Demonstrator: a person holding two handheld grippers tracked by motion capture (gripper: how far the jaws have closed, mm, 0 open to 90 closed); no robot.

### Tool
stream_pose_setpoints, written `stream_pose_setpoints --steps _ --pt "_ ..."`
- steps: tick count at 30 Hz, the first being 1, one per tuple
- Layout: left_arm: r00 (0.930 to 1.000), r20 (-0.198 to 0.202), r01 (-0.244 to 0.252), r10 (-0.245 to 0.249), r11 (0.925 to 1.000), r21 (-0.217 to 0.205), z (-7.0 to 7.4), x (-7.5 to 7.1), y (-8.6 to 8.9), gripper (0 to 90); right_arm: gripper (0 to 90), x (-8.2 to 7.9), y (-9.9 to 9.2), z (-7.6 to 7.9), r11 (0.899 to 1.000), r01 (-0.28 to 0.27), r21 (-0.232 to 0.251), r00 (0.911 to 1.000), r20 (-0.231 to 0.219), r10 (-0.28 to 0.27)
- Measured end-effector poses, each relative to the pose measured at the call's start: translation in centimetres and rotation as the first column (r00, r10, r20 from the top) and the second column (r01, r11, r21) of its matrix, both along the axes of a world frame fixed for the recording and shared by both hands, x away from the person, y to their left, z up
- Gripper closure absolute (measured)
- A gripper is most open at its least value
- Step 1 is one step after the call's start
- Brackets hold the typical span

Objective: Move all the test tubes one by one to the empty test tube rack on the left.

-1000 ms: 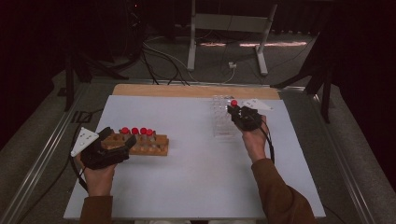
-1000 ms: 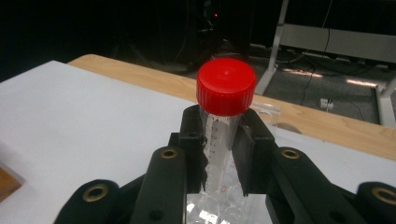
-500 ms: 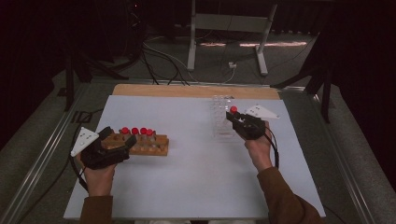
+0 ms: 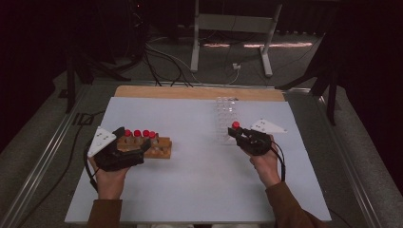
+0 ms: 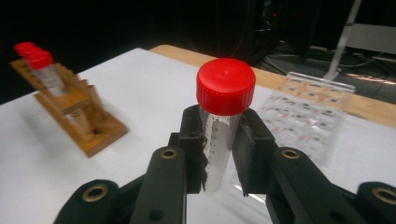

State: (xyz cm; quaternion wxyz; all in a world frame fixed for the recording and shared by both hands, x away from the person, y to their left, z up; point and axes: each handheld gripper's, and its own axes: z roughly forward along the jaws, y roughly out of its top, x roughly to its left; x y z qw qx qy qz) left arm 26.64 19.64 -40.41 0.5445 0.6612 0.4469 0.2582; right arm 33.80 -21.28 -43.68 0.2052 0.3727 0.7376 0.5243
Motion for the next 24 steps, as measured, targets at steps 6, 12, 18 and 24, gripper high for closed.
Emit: stream_pose_setpoints --steps 6,12,18,24 --pt "0.9982 -0.006 0.060 -0.060 0.9981 0.017 0.2 0.6 -2.7 0.6 74.6 -1.2 0.5 -0.1 0.999 -0.040 0.006 0.9991 -0.012 0.040" --pt "0.9924 -0.021 0.122 -0.121 0.9915 0.046 0.8 1.3 -5.8 1.2 74.5 -2.1 1.2 -0.3 0.996 -0.090 -0.014 0.9957 -0.022 0.090" --pt "0.9820 -0.037 0.187 -0.185 0.9809 0.054 1.0 2.1 -9.2 2.5 74.5 -2.9 2.0 -0.2 0.989 -0.146 -0.026 0.9888 -0.033 0.145" --pt "0.9678 -0.050 0.250 -0.247 0.9662 0.065 0.9 2.4 -12.5 9.2 74.5 -3.3 3.3 -0.3 0.980 -0.193 -0.044 0.9802 -0.053 0.191"
